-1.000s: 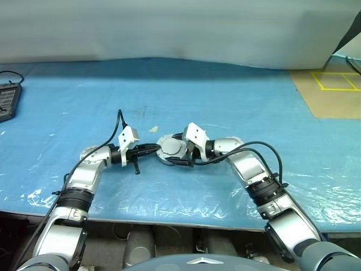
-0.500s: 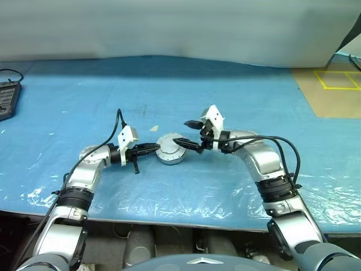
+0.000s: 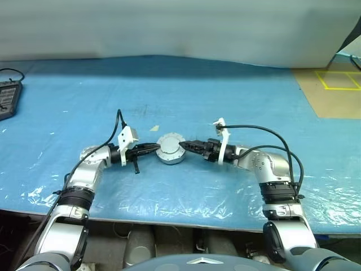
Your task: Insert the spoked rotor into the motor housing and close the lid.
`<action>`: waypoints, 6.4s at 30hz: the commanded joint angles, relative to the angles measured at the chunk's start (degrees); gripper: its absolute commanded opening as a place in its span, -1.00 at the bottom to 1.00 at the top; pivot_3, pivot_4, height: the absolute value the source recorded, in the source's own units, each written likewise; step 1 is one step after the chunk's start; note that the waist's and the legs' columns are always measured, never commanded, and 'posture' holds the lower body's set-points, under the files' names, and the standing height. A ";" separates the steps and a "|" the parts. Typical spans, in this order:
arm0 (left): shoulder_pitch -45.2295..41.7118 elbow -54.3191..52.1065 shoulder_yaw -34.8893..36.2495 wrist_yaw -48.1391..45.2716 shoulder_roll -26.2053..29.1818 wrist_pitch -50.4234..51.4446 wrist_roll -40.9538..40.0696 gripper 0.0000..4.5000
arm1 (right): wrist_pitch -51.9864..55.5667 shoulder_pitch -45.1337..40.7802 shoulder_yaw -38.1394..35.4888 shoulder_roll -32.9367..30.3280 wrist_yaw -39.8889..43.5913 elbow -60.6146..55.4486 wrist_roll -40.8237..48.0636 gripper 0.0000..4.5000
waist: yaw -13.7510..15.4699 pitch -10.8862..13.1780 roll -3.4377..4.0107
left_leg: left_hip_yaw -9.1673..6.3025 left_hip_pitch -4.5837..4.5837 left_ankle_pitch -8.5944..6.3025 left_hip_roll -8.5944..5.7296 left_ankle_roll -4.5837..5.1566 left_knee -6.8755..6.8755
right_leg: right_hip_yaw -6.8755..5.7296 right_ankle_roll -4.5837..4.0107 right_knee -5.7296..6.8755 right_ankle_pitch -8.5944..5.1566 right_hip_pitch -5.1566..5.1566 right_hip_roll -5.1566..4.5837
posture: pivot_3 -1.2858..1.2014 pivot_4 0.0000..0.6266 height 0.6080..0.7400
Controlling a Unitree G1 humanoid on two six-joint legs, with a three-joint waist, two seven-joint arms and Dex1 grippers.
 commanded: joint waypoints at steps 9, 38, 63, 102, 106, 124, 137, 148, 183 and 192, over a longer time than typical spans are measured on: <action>-0.44 4.03 -0.59 -0.02 -0.35 -1.88 1.39 -1.00 | 1.95 0.64 -1.06 3.09 -2.61 2.53 2.77 0.99 | 0.43 0.00 0.00 | 0.01 0.03 0.00 0.01 -0.01 0.01 | 0.00 0.00 0.02 0.00 0.01 -0.01 | 0.03 -0.52 1.00; 0.67 -3.45 3.75 5.48 -2.75 7.14 -4.44 -1.00 | 2.76 -2.03 -7.47 4.42 -5.27 5.25 8.30 -0.46 | 0.78 0.00 0.01 | 0.02 0.03 0.00 0.02 -0.02 0.02 | 0.00 0.02 0.04 -0.01 -0.01 -0.01 | 0.03 -0.52 1.00; 3.69 -20.66 17.89 19.19 -13.04 42.28 -34.40 0.97 | -0.17 -8.67 -22.66 13.01 -19.35 -1.62 28.15 -0.46 | 0.61 0.10 -0.01 | 0.01 -1.21 0.04 -0.03 -0.03 0.23 | -0.12 -0.06 0.22 0.05 -1.10 0.18 | 0.03 -0.52 1.00; 1.65 -20.71 16.91 25.26 -21.76 46.52 -38.47 0.19 | -3.44 -3.79 -10.11 9.97 -17.43 -3.68 24.79 -0.46 | 0.58 0.12 -0.05 | -0.18 -1.19 0.04 -0.11 -0.03 0.53 | -0.12 0.27 0.27 0.26 -0.91 0.17 | 0.03 -0.52 1.00; 0.94 -19.61 15.88 26.01 -21.86 46.09 -36.56 0.19 | -6.00 -4.14 -9.09 10.05 -16.06 -2.70 22.74 -0.46 | 0.58 0.12 -0.05 | -0.19 -1.19 0.05 -0.12 -0.03 0.59 | -0.12 0.27 0.28 0.27 -0.89 0.17 | 0.03 -0.52 1.00; -15.35 7.06 30.29 47.13 -17.87 12.70 -23.06 0.19 | -23.90 -4.92 -8.39 6.64 -17.25 4.73 7.37 0.56 | -0.91 0.15 -0.11 | -0.67 -1.47 0.06 -0.15 0.02 1.19 | -0.26 0.30 0.32 0.61 -0.82 0.20 | 0.03 -0.52 1.00; -26.54 33.47 31.50 62.97 -8.48 -1.64 -12.27 0.31 | -23.94 -2.40 -6.96 6.58 -17.01 2.83 5.66 0.58 | -0.24 0.18 -0.17 | -1.04 -1.60 0.05 -0.20 0.00 1.48 | -0.45 0.43 0.29 0.76 -0.66 0.14 | 0.03 -0.52 1.00; -24.33 32.47 30.87 72.12 -2.07 -13.98 -5.47 0.99 | -24.66 -3.50 -6.33 6.06 -16.55 5.42 4.34 0.59 | -0.52 0.19 -0.19 | -1.06 -1.57 0.05 -0.15 0.00 1.56 | -0.46 0.34 0.31 0.82 -0.61 0.16 | 0.03 -0.52 1.00; -5.76 -3.64 -0.50 4.85 -4.76 6.24 -3.92 1.00 | -57.11 3.13 3.39 -9.67 -0.26 9.60 -20.27 0.99 | -0.67 0.24 -0.13 | -0.73 -1.14 0.04 0.15 0.18 1.50 | -0.39 -0.09 0.20 0.75 -0.32 0.11 | 0.03 -0.52 1.00; -6.84 -2.33 -0.08 4.81 -4.65 5.57 -3.11 1.00 | -58.53 1.51 2.97 -8.59 -0.10 11.29 -20.25 0.99 | -0.72 0.24 -0.12 | -0.73 -1.13 0.03 0.15 0.19 1.47 | -0.38 -0.09 0.20 0.75 -0.32 0.11 | 0.03 -0.52 1.00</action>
